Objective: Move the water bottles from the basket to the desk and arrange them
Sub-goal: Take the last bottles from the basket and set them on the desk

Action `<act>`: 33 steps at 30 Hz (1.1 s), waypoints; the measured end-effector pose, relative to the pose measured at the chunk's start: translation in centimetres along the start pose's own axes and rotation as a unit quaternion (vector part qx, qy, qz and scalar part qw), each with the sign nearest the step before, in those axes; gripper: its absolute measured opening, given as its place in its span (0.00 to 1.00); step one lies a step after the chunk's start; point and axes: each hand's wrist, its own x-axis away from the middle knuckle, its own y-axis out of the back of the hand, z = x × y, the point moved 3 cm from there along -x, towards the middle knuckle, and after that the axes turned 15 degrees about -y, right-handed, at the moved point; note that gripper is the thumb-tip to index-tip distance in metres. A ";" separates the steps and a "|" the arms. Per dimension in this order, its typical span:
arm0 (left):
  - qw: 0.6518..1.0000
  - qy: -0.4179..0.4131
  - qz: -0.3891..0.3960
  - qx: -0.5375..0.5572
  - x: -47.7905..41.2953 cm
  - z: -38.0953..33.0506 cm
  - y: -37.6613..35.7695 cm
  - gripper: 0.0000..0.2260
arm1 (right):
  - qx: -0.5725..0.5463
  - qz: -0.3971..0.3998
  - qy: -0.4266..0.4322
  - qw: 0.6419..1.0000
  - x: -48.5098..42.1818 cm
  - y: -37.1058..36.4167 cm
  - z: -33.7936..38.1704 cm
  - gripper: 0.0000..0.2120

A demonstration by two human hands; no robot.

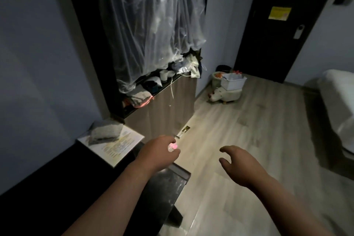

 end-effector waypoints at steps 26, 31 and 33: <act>0.993 -0.101 0.040 -0.038 -35.5 -2.3 -7.2 0.20 | 0.035 -0.009 -0.112 0.993 -27.3 10.0 -12.5 0.21; 0.990 -0.107 0.077 -0.045 -41.8 -2.1 -8.2 0.21 | 0.020 -0.023 -0.129 0.991 -33.0 11.0 -13.6 0.21; 0.990 -0.109 0.082 -0.044 -43.8 -2.8 -8.7 0.21 | 0.018 -0.025 -0.135 0.990 -34.6 11.4 -14.3 0.21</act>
